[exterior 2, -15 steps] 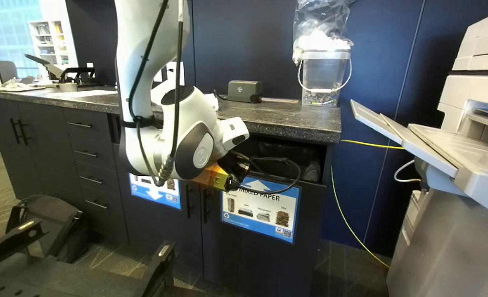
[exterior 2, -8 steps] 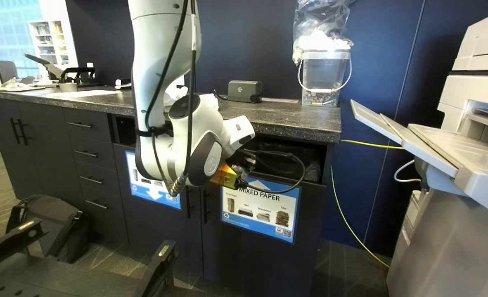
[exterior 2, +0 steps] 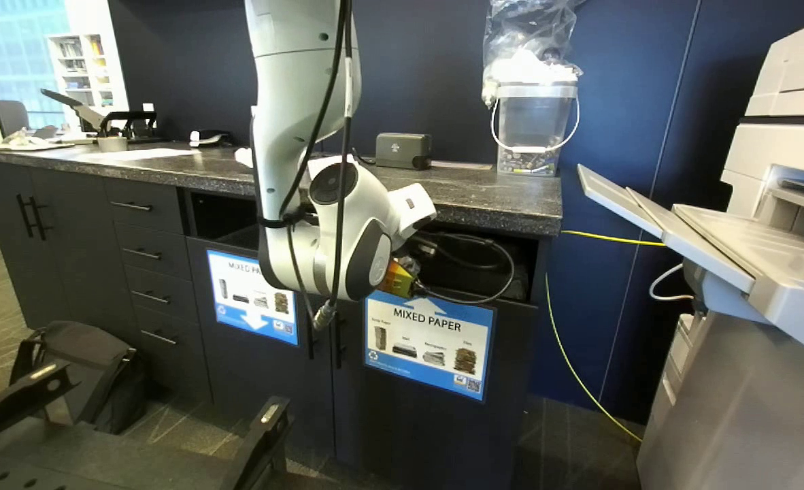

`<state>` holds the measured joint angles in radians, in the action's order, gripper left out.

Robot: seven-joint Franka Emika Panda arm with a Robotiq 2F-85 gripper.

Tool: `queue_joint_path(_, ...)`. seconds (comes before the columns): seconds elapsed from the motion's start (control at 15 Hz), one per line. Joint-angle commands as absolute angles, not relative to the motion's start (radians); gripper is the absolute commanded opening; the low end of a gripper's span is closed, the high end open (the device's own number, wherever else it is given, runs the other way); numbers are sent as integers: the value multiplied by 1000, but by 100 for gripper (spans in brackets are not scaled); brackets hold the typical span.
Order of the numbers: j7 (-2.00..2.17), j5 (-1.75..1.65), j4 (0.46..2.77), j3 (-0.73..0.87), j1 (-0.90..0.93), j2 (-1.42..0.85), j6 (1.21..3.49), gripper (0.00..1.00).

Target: Put one white paper inside the bin on the right

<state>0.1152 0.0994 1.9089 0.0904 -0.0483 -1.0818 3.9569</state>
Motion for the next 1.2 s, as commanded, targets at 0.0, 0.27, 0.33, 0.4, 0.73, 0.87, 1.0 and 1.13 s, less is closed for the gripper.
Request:
queue_joint_path(0.0,124,5,1773,49,-134,-1132,3947,12)
queue_joint_path(0.27,151,-92,1655,3,-216,-1180,3886,12)
queue_joint_path(0.33,157,-115,1646,-10,-232,-1191,3885,12)
queue_joint_path(0.4,163,-133,1630,-20,-245,-1206,3881,12)
queue_joint_path(0.73,192,-206,1526,-70,-305,-1272,3823,12)
queue_joint_path(0.87,195,-216,1481,-84,-317,-1300,3798,12)
queue_joint_path(1.0,196,-216,1453,-91,-320,-1324,3804,12)
queue_joint_path(1.13,195,-206,1445,-91,-314,-1336,3816,12)
